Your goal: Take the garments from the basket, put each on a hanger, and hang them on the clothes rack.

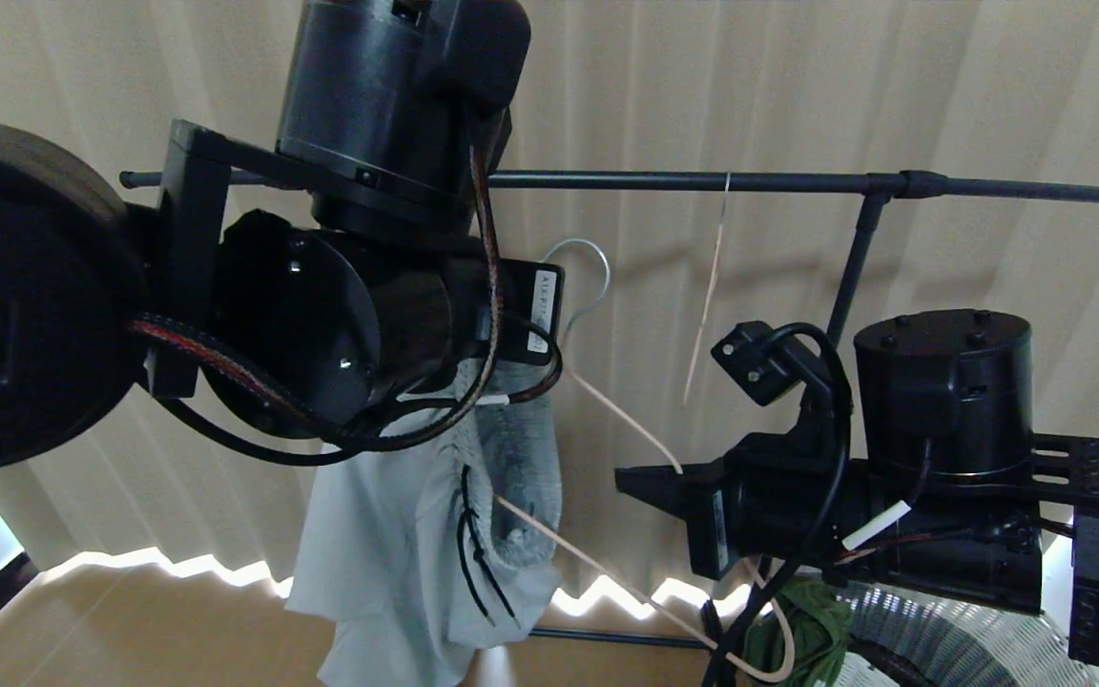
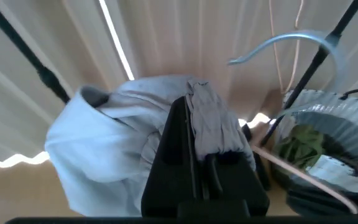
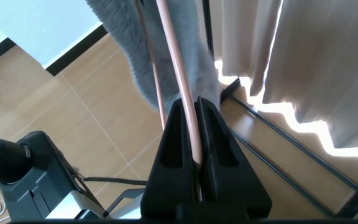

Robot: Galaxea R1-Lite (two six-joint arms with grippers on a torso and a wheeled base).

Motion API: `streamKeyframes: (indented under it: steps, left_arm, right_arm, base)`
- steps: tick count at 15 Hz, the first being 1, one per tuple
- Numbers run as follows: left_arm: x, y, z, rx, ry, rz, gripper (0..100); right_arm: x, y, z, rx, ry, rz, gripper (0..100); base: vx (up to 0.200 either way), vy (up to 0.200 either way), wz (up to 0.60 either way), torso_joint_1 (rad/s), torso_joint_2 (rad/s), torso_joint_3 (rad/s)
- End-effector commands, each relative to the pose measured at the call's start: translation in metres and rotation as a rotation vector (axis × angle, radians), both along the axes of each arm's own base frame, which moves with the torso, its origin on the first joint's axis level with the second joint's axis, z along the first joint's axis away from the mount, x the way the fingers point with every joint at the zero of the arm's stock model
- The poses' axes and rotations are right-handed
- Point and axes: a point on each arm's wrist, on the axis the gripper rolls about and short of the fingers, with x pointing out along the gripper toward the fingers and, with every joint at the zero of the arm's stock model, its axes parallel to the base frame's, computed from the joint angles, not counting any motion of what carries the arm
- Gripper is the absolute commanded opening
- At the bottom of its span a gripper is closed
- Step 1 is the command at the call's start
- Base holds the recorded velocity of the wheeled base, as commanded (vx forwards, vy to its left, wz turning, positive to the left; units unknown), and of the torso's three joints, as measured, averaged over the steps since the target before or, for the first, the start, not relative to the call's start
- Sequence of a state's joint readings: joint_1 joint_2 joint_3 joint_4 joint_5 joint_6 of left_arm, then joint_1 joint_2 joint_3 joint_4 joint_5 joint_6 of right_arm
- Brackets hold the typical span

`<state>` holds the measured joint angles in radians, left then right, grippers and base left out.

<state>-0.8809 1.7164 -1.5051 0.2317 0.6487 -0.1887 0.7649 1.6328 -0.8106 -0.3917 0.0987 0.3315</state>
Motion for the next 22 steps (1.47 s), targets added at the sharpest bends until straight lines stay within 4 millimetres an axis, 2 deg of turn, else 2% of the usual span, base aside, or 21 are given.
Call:
streamKeyframes:
  steps: [1,7,12,17,20,21,22]
  left_arm:
    - [0.001,0.002,-0.005,0.038,-0.007,0.047,0]
    - [-0.009,0.014,-0.019,0.194,0.005,0.021,0]
    - [-0.009,0.01,-0.014,0.133,-0.016,0.018,0]
    - [-0.024,0.014,-0.022,0.127,0.013,-0.028,0]
    - [-0.03,0.02,-0.018,0.084,0.033,-0.089,0]
    - [-0.032,0.022,-0.019,0.085,0.033,-0.088,100]
    - [-0.034,0.025,-0.021,0.093,0.036,-0.09,100]
  right_arm:
    - [0.0,0.002,-0.001,-0.002,0.001,0.003,0]
    - [0.0,0.0,0.004,0.013,-0.017,-0.001,0]
    - [0.001,0.002,0.004,0.047,-0.06,0.008,0]
    - [0.006,0.003,0.004,0.03,-0.115,0.021,0]
    - [0.006,0.002,0.008,0.04,-0.129,0.019,0]
    - [0.006,0.001,0.009,0.04,-0.131,0.015,0]
    - [0.007,-0.001,0.009,0.039,-0.137,0.011,0]
  base:
    - [0.0,0.0,0.0,0.0,0.0,0.0]
    - [0.0,0.0,0.0,0.0,0.0,0.0]
    - [0.0,0.0,0.0,0.0,0.0,0.0]
    - [0.0,0.0,0.0,0.0,0.0,0.0]
    - [0.0,0.0,0.0,0.0,0.0,0.0]
    - [0.0,0.0,0.0,0.0,0.0,0.0]
    - [0.0,0.0,0.0,0.0,0.0,0.0]
